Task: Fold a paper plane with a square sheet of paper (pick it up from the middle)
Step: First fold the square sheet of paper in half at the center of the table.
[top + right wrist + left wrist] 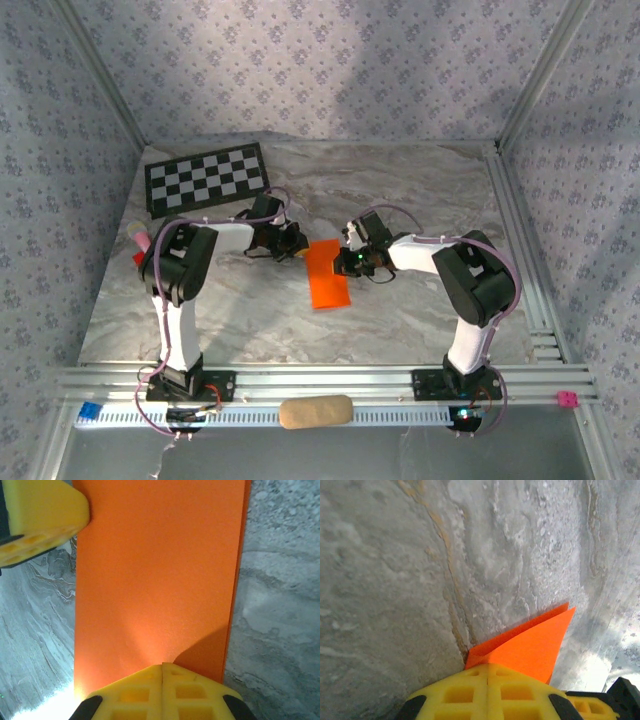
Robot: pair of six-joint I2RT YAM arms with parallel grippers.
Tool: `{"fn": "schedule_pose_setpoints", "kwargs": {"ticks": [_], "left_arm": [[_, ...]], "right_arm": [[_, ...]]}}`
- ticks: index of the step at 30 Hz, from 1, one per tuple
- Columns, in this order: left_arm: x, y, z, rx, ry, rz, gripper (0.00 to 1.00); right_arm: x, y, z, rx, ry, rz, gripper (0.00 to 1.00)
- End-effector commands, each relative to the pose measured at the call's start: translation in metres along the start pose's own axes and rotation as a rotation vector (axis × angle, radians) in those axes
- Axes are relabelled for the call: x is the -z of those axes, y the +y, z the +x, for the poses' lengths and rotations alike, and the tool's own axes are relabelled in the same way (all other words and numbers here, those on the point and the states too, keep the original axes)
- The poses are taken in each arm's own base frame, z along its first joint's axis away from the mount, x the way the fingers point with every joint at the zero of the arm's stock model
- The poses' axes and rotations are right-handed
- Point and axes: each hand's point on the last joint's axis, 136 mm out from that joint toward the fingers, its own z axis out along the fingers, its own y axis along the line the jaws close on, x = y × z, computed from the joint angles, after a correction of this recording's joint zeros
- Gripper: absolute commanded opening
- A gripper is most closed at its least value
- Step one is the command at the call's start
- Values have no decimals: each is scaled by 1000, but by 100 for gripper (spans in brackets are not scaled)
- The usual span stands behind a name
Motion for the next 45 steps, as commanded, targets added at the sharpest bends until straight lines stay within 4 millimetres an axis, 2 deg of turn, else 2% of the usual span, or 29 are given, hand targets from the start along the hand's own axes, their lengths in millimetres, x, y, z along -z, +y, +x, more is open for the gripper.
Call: {"fn": "schedule_pose_setpoints", "kwargs": {"ticks": [1,8,13,22,30,37,40,45], "left_arm": [[1,41,-33,75,-126,-125,5],[1,45,-39,100,-144,-152,5],[3,55,-40,132,-159,-214,5],[-2,56,-38,139,-144,-269,4],[8,59,-43,135,-191,-379,3],[12,37,-51,92,-195,-364,3],[19,17,-53,42,-196,-335,4],[29,-18,-46,-51,-191,-247,7]], "right_arm": [[-3,-61,61,-95,177,215,0],[-3,-61,62,-94,177,209,0],[-1,-62,62,-93,175,213,0],[0,-60,62,-90,174,210,0],[1,-60,61,-89,170,207,0],[0,-59,60,-88,171,199,0],[0,-59,60,-87,169,199,0],[1,-58,59,-85,166,199,0]]}}
